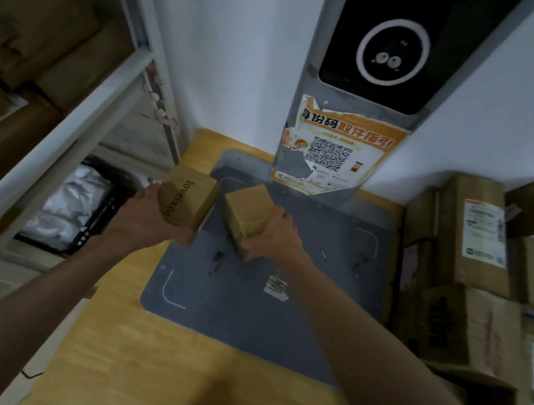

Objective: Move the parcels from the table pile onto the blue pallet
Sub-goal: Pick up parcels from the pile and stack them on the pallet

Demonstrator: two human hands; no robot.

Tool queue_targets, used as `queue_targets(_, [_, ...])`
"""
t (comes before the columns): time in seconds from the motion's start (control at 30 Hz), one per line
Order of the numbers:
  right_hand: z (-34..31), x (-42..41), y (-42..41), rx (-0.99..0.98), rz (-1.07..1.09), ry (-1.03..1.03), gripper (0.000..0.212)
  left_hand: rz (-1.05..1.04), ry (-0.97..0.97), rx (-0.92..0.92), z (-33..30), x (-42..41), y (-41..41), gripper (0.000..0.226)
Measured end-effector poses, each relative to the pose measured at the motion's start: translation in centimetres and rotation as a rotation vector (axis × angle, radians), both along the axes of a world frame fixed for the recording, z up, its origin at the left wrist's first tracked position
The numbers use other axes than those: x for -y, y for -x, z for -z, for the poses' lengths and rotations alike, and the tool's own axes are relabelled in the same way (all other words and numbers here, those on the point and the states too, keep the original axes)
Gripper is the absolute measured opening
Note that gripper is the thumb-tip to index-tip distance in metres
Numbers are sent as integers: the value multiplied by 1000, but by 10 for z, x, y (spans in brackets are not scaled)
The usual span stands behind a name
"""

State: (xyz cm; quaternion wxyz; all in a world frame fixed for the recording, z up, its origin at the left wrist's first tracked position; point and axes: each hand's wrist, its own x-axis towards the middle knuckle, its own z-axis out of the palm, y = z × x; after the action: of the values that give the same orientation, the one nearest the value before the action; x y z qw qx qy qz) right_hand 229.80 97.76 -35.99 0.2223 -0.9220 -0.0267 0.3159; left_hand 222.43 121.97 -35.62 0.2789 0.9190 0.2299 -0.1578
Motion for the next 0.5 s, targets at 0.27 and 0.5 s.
queue_targets(0.27, [-60, 65, 50, 127, 23, -21, 100, 105, -11, 54, -47, 66, 23, 130])
queue_targets(0.5, [-107, 126, 109, 179, 98, -27, 106, 160, -72, 51, -79, 114, 60, 132])
